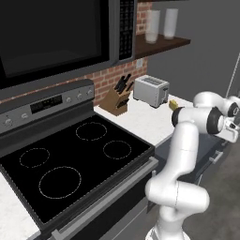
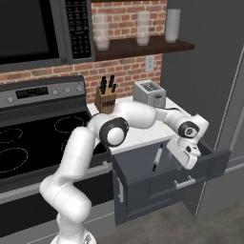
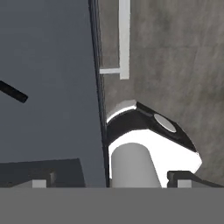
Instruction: Pick the rolling pin from the drawer and place it on the counter.
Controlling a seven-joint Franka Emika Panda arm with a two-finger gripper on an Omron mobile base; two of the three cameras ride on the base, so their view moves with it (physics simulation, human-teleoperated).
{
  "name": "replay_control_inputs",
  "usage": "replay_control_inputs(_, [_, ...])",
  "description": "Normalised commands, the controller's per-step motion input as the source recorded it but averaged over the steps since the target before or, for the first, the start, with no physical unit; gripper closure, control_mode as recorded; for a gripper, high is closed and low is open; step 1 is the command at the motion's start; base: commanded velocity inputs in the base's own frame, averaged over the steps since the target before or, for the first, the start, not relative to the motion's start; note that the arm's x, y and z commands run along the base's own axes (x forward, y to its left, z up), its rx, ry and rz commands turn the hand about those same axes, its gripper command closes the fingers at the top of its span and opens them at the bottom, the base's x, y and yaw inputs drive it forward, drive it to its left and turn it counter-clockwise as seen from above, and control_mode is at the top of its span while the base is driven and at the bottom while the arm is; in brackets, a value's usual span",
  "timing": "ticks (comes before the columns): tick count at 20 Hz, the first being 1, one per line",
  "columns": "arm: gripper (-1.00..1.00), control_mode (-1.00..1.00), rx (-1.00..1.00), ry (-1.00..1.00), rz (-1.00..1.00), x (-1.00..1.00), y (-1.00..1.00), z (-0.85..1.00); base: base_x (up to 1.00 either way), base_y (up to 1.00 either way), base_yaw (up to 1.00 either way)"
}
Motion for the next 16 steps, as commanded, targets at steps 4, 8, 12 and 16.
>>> replay_control_inputs(4, [-1.0,-1.0,-0.05,-0.07,0.0,0.4,0.02,-0.55,0.0,0.0,0.0])
replay_control_inputs(8, [-1.0,-1.0,-0.04,-0.05,0.0,0.43,0.0,-0.34,0.0,0.0,0.0])
replay_control_inputs(12, [-1.0,-1.0,-0.03,-0.04,0.0,0.44,0.0,-0.21,0.0,0.0,0.0])
replay_control_inputs(16, [-1.0,-1.0,-0.07,0.0,0.04,0.09,-0.17,-0.24,0.0,0.0,0.0])
